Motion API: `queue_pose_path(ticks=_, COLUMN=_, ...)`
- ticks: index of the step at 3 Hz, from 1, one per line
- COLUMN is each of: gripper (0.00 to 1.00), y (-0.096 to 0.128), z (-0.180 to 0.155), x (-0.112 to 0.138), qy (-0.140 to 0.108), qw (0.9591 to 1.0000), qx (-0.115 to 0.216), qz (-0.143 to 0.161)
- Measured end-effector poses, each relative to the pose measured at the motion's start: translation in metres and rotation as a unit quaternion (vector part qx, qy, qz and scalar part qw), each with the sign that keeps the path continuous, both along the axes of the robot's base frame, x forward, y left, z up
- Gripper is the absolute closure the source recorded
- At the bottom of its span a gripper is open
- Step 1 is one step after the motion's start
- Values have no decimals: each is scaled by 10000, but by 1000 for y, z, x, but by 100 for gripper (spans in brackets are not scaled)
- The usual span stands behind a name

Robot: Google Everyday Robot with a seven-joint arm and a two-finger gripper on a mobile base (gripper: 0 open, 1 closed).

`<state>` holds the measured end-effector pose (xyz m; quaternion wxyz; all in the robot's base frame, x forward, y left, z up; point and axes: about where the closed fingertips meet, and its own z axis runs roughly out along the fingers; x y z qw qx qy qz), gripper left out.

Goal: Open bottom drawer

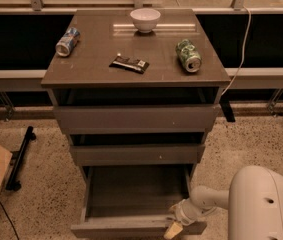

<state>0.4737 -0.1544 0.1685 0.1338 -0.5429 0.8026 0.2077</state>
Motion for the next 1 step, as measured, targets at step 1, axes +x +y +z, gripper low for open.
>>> queue_pose_path(ticks=1, gripper=0, y=1, z=-1, x=-1, qy=10, qw=10000, qx=5, qz=5)
